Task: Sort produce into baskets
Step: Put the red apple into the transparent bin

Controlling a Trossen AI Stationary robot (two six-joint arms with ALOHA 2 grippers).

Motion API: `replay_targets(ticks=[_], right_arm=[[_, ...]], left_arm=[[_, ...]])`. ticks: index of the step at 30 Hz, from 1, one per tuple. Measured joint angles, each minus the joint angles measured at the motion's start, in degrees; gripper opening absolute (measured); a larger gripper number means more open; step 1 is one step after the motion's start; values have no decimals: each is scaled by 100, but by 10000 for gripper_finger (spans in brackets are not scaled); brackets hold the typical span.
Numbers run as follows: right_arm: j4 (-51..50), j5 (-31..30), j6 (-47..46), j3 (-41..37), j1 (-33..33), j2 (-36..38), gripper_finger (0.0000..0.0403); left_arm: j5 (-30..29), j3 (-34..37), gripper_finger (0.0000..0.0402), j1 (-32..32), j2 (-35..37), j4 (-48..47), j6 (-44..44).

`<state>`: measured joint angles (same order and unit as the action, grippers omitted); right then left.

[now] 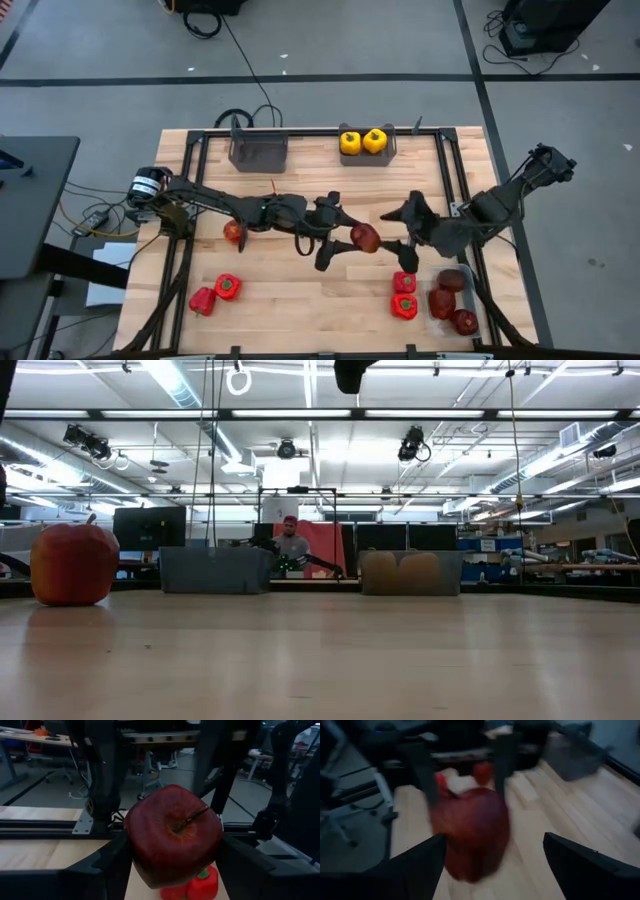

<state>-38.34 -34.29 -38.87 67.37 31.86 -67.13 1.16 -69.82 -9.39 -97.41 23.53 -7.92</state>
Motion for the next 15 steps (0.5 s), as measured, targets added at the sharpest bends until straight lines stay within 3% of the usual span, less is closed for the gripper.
replay_targets(ticks=[3, 9, 12, 15], right_arm=[[463, 601, 565, 0, -196, -213, 361], [707, 860, 809, -2, -433, -592, 397], [701, 1216, 434, -2, -551, -636, 382], [676, 1321, 244, -4, -585, -593, 343]], left_arm=[[4, 0, 253, -2, 0, 49, -8], [3, 0, 253, -2, 0, 166, -20], [2, 0, 253, -2, 0, 174, -27], [-39, 0, 254, -2, 0, 120, -168]])
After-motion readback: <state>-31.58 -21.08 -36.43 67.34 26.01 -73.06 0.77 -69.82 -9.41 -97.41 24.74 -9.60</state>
